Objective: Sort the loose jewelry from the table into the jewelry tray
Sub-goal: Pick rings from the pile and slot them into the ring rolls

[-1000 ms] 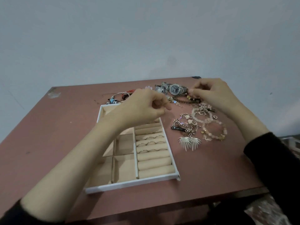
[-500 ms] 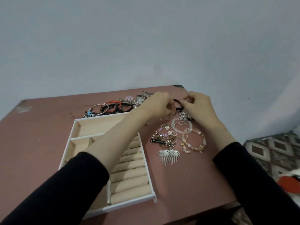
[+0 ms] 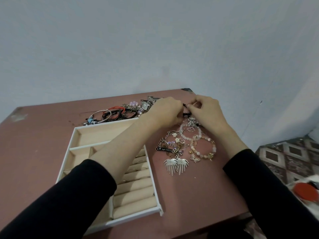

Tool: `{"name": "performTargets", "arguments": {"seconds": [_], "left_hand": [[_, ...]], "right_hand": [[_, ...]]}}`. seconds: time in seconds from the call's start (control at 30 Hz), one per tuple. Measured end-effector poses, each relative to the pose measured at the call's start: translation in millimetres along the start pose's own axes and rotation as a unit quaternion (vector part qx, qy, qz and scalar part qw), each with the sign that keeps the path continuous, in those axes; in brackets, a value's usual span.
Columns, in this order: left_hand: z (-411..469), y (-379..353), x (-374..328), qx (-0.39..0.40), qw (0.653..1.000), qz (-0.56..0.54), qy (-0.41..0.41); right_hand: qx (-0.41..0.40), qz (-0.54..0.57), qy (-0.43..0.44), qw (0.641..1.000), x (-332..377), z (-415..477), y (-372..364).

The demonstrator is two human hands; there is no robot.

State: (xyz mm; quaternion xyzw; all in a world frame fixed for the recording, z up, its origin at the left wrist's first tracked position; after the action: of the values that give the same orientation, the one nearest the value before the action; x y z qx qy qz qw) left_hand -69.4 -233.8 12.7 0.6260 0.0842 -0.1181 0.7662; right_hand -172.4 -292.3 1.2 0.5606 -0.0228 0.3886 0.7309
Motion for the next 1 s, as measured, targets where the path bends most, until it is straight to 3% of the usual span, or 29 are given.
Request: {"name": "performTargets", "arguments": {"seconds": [0.27,0.73,1.0], "left_hand": [[-22.3,20.3,27.7,-0.057,0.983,-0.163,0.059],[-46.0,22.8,42.0,-0.072,0.976,-0.192,0.080],[-47.5,30.6,39.8,-0.086,0.972,-0.203,0.078]], "right_hand": [[0.079,-0.104,0.094,0.987,6.4,-6.3,-0.5],[0.073,-0.187,0.153,0.968,9.2,-7.9,-11.4],[0.017,-0.077,0.139,0.987,10.8,-8.2,-4.0]]}}
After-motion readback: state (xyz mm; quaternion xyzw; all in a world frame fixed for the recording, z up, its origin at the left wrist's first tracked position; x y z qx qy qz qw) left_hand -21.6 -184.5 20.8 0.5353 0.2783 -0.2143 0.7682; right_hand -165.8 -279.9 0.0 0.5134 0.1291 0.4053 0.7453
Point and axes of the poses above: each hand's wrist, its own z-axis towards the middle knuckle, its own y-axis out of the back of the hand, x = y × z, the point moved 4 cm from there along z, towards the middle knuckle, and after that the axes turned 13 degrees about -z, right-handed, at the moved point
